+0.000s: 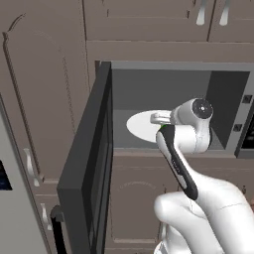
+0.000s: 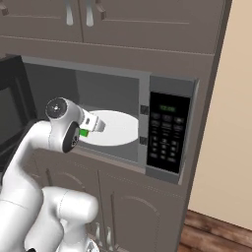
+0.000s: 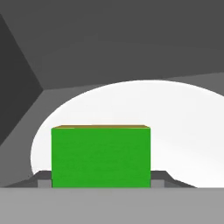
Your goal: Place the sponge inside the microwave to prepare for sanitizing.
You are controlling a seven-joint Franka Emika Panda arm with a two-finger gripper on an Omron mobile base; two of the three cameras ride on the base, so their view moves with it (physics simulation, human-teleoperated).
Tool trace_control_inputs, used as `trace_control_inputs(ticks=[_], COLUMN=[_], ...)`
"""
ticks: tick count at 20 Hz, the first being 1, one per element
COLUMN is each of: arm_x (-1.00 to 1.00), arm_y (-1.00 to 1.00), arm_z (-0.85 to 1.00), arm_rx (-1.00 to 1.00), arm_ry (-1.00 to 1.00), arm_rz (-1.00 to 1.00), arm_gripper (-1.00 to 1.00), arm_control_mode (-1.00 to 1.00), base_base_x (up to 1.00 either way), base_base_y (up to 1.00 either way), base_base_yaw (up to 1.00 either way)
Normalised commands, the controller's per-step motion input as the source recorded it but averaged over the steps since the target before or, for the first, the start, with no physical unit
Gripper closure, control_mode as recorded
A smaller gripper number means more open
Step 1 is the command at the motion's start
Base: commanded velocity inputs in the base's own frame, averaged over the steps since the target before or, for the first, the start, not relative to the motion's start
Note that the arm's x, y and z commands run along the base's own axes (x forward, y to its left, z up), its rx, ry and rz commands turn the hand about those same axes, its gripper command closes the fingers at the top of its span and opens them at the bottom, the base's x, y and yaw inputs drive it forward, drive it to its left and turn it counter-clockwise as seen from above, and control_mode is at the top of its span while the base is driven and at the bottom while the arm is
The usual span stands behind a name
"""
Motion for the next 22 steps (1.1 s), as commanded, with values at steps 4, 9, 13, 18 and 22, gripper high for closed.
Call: trace_control_inputs(ticks=[4,9,13,18,22], arm_x=[0.41,0.31,0.34,0.43,0.44], arm_y=[-0.06,-0.07,-0.05,-0.08,-0.15], arm_z=[-0.30,-0.33,-0.37,-0.31,-0.21], arm_rx=[-0.10,-0.11,-0.08,-0.01,0.00], arm_ry=[0.02,0.01,0.00,0.00,0.03], arm_rz=[0.14,0.11,0.05,0.01,0.00], arm_gripper=[1.00,1.00,1.00,1.00,1.00], arm_control_mode=[-1.00,-1.00,-1.00,-1.00,-1.00], base_base_x=[0.00,0.00,0.00,0.00,0.00], base_base_y=[0.00,0.00,0.00,0.00,0.00], base_base_yaw=[0.00,0.00,0.00,0.00,0.00])
